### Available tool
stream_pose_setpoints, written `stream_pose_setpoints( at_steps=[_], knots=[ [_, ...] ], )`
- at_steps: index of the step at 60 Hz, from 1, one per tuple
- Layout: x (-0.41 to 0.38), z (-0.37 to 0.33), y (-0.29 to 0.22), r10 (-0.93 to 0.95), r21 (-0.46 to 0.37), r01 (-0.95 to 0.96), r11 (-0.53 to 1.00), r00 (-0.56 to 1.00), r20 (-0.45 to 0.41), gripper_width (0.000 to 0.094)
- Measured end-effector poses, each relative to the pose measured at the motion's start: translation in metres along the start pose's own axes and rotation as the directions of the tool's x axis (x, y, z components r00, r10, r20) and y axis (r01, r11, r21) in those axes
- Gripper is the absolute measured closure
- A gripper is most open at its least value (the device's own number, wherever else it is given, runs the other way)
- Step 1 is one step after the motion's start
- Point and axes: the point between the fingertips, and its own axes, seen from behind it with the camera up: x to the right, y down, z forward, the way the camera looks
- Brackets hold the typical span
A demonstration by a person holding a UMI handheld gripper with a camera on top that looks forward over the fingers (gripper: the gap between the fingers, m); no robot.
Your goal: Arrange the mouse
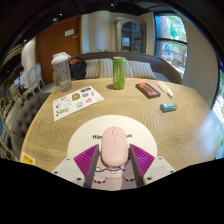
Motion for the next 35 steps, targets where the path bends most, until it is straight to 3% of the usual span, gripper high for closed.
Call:
stream_pose_setpoints(
  at_steps=[5, 13, 35],
  knots=[
    [-0.004, -0.016, -0.005, 0.003, -0.014, -0.003, 1.000, 1.000, 0.001, 0.0071],
    [-0.008, -0.055, -0.016, -0.045, -0.019, 0.044, 0.999, 0.997, -0.061, 0.0098],
    [-0.081, -0.181, 0.006, 0.098, -0.028, -0.103, 0.994, 0.985, -0.140, 0.0082]
  ],
)
